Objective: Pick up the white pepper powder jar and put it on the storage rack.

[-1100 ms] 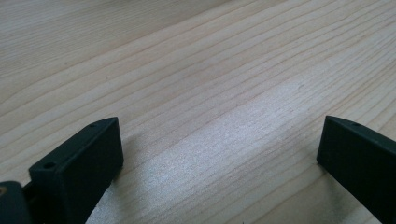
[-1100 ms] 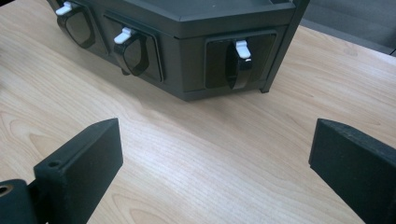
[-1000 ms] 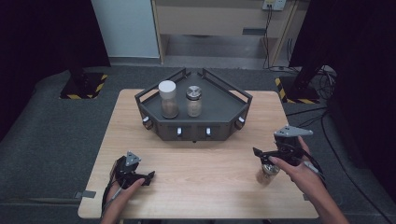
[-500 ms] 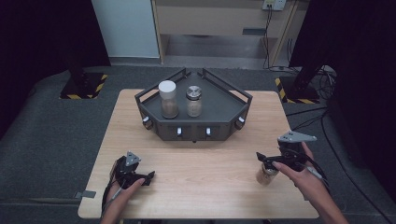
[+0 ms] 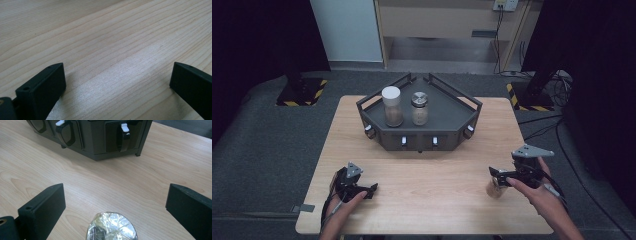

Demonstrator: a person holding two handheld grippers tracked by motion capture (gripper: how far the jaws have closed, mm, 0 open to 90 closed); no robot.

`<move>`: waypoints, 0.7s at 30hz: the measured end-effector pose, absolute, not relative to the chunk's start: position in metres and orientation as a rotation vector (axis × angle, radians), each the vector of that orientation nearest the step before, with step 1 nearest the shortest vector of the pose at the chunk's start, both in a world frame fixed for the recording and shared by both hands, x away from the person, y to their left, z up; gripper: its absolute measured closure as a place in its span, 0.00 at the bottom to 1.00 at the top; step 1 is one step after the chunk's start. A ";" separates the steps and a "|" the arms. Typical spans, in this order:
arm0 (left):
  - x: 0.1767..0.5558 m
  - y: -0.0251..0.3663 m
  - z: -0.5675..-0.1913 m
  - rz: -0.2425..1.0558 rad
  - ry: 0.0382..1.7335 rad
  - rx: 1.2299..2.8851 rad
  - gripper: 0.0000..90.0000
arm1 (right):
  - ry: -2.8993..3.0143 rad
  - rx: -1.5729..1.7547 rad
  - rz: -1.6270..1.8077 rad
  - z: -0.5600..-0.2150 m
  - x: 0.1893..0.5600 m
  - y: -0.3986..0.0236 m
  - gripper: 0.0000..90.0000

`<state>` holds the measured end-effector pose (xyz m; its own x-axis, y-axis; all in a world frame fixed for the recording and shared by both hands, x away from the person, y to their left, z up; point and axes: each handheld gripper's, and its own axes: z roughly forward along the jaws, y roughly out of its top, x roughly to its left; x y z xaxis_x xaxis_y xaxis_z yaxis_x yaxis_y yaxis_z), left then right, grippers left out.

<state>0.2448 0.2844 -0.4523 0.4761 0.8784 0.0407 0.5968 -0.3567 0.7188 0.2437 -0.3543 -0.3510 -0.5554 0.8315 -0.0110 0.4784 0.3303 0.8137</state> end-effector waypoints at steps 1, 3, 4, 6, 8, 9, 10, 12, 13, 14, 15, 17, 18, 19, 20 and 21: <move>0.245 0.284 -0.452 0.566 1.216 2.083 0.00 | 2.171 1.159 1.112 -0.351 0.243 -0.355 0.03; 0.245 0.284 -0.452 0.566 1.216 2.083 0.00 | 2.174 1.150 1.109 -0.352 0.242 -0.356 0.03; 0.245 0.284 -0.452 0.566 1.216 2.083 0.00 | 2.174 1.158 1.108 -0.352 0.241 -0.356 0.03; 0.245 0.284 -0.452 0.566 1.216 2.083 0.00 | 2.174 1.153 1.105 -0.354 0.239 -0.358 0.03; 0.245 0.284 -0.452 0.566 1.216 2.083 0.00 | 2.177 1.155 1.102 -0.354 0.238 -0.359 0.03; 0.245 0.284 -0.452 0.566 1.216 2.083 0.00 | 2.177 1.162 1.102 -0.354 0.237 -0.359 0.03; 0.245 0.284 -0.452 0.566 1.216 2.083 0.00 | 2.175 1.159 1.101 -0.355 0.237 -0.360 0.03; 0.245 0.284 -0.452 0.566 1.216 2.083 0.00 | 2.174 1.168 1.102 -0.356 0.236 -0.362 0.03; 0.245 0.284 -0.452 0.566 1.216 2.083 0.00 | 2.173 1.171 1.102 -0.356 0.235 -0.362 0.03; 0.245 0.284 -0.452 0.566 1.216 2.083 0.00 | 2.174 1.171 1.100 -0.357 0.235 -0.363 0.03; 0.245 0.284 -0.452 0.566 1.216 2.083 0.00 | 2.174 1.174 1.098 -0.358 0.235 -0.364 0.03; 0.245 0.284 -0.452 0.566 1.216 2.083 0.00 | 2.174 1.183 1.096 -0.359 0.234 -0.365 0.03; 0.245 0.284 -0.452 0.566 1.216 2.083 0.00 | 2.174 1.183 1.095 -0.359 0.234 -0.365 0.03; 0.245 0.284 -0.452 0.566 1.216 2.083 0.00 | 2.172 1.184 1.096 -0.360 0.233 -0.366 0.03; 0.245 0.284 -0.452 0.566 1.216 2.083 0.00 | 2.173 1.183 1.097 -0.360 0.233 -0.367 0.03; 0.245 0.284 -0.452 0.566 1.216 2.083 0.00 | 2.172 1.184 1.098 -0.361 0.232 -0.367 0.03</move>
